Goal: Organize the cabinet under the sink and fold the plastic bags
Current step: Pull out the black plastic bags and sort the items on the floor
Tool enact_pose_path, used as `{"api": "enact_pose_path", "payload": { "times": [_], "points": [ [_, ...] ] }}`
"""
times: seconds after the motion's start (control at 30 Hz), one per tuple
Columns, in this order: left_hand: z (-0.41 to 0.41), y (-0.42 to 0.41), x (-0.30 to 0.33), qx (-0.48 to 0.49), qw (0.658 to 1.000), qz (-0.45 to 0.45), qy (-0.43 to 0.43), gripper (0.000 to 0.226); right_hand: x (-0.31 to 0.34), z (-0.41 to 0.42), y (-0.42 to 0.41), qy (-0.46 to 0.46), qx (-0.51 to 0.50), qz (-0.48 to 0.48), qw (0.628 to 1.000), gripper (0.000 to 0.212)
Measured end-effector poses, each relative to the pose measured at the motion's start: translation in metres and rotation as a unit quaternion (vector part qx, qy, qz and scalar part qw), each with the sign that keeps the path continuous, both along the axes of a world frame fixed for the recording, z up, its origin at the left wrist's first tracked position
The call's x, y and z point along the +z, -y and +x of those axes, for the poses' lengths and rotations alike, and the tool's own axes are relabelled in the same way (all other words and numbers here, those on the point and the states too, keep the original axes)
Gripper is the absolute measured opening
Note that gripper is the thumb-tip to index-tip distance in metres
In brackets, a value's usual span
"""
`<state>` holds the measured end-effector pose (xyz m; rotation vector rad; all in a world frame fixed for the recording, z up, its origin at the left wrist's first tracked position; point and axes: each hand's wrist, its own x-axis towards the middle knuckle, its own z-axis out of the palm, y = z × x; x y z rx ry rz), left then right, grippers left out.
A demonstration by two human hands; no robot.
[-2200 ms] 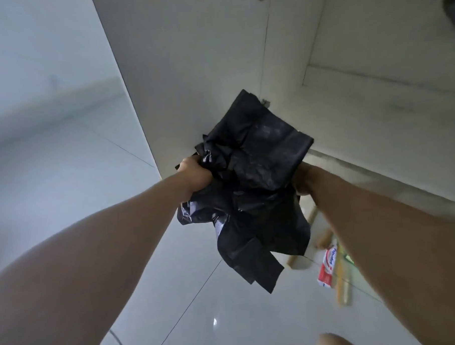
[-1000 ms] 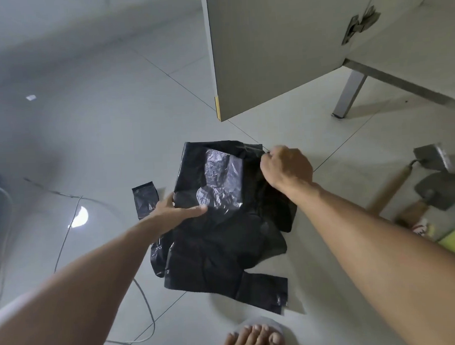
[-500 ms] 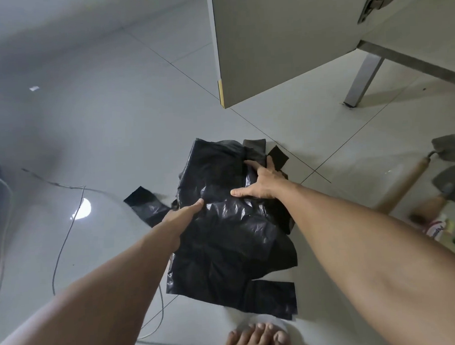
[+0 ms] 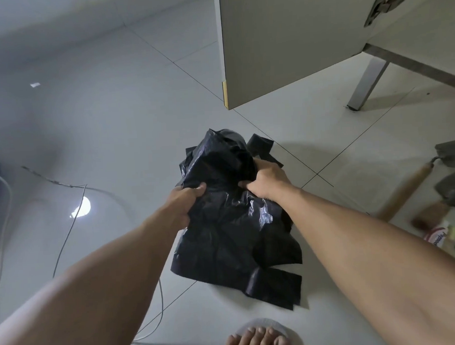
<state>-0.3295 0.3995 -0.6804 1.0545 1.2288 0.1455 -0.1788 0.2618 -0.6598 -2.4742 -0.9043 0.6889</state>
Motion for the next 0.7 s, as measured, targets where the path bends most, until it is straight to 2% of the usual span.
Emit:
{"api": "enact_pose_path", "payload": {
  "times": [0.07,0.13,0.23,0.33,0.4,0.5,0.7],
  "points": [
    [-0.002,0.002,-0.008,-0.051,0.986,0.113,-0.112,0.057,-0.01,-0.005,0.0,0.012,0.014,-0.064,0.998,0.053],
    [-0.008,0.008,-0.017,-0.088,0.94,0.247,-0.22,0.085,-0.02,-0.011,0.0,0.024,0.027,-0.117,0.992,0.056],
    [-0.016,0.026,-0.013,-0.103,0.897,0.386,-0.191,0.097,-0.025,-0.016,-0.004,0.036,0.015,-0.13,0.991,0.058],
    [-0.025,0.037,-0.012,-0.225,0.817,0.493,-0.195,0.115,-0.025,-0.019,-0.009,0.021,-0.014,-0.11,0.994,0.059],
    [-0.029,0.036,-0.014,-0.327,0.773,0.488,-0.239,0.131,-0.024,-0.02,-0.011,0.005,-0.039,-0.096,0.995,0.058],
    [-0.032,0.032,-0.018,-0.387,0.735,0.472,-0.295,0.145,-0.021,-0.017,-0.012,0.003,-0.072,-0.088,0.993,0.059],
    [-0.022,0.017,-0.012,-0.406,0.671,0.495,-0.373,0.126,-0.017,-0.011,-0.006,-0.029,-0.111,-0.09,0.989,0.077]
  ]
}}
